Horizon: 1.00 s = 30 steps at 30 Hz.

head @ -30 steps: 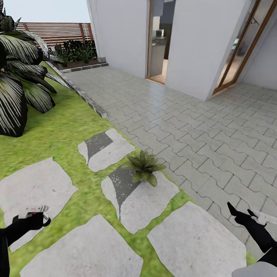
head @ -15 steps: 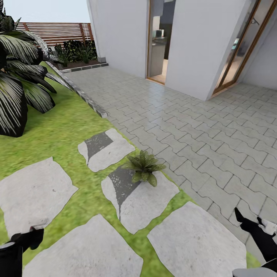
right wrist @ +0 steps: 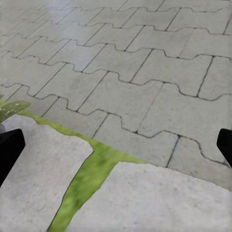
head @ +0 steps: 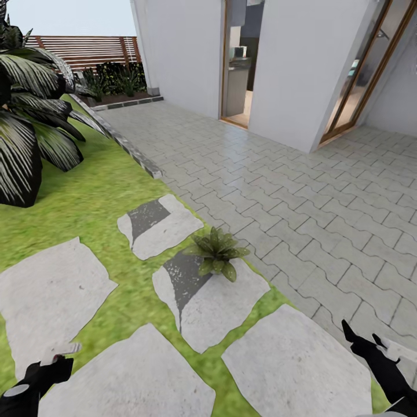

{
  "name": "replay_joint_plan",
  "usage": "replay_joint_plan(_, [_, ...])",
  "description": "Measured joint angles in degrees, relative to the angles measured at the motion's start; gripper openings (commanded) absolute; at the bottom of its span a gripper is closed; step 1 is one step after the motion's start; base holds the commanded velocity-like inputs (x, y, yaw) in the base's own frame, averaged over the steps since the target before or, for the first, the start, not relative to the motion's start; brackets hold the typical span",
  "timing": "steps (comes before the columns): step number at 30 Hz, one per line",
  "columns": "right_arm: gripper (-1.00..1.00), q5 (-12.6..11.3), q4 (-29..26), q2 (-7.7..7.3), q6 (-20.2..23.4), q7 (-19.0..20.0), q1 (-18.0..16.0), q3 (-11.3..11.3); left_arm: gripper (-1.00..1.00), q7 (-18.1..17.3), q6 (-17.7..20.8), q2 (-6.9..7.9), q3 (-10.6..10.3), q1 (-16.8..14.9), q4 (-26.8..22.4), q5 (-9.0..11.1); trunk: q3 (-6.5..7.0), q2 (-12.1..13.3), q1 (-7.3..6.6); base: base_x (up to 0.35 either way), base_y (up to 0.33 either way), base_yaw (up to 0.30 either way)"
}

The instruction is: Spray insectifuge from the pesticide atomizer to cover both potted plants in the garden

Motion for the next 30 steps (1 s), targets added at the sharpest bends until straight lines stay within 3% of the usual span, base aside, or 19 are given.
replay_joint_plan(5, [1.00, 0.00, 0.01, 0.00, 0.00, -0.05, 0.02, 0.00, -1.00, 0.00, -0.02, 0.00, 0.10, 2.41, 0.33, 0.15, 0.45, 0.00, 0.00, 0.000, 0.000, 0.000])
replay_joint_plan(11, [1.00, 0.00, 0.01, 0.00, 0.00, -0.05, 0.02, 0.00, -1.00, 0.04, -0.02, 0.03, 0.25, 2.86, 2.21, 0.16, 1.00, 0.00, 0.00, 0.000, 0.000, 0.000])
replay_joint_plan(12, [1.00, 0.00, 0.01, 0.00, 0.00, -0.05, 0.02, 0.00, -1.00, 0.06, -0.02, 0.05, 0.73, 2.87, 3.20, 0.14, 1.09, 0.00, 0.00, 0.000, 0.000, 0.000])
replay_joint_plan(15, [1.00, 0.00, 0.01, 0.06, 0.00, -0.05, 0.02, 0.00, -1.00, 0.08, -0.02, 0.10, 5.21, 2.82, 6.81, 0.09, 1.37, 0.00, 0.00, 0.000, 0.000, 0.000])
replay_joint_plan(18, [1.00, 0.00, 0.00, 0.08, 0.00, -0.05, 0.03, 0.00, -1.00, 0.03, -0.17, 0.14, 6.76, 2.80, 8.48, 0.13, 1.65, 0.00, 0.00, 0.000, 0.000, 0.000])
replay_joint_plan(30, [1.00, 0.21, 0.14, 0.10, 0.09, 0.01, 0.10, 0.03, -1.00, 0.03, -0.46, 0.45, 7.16, 2.81, 12.16, 0.17, 2.75, 0.00, 0.00, 0.000, 0.000, 0.000])
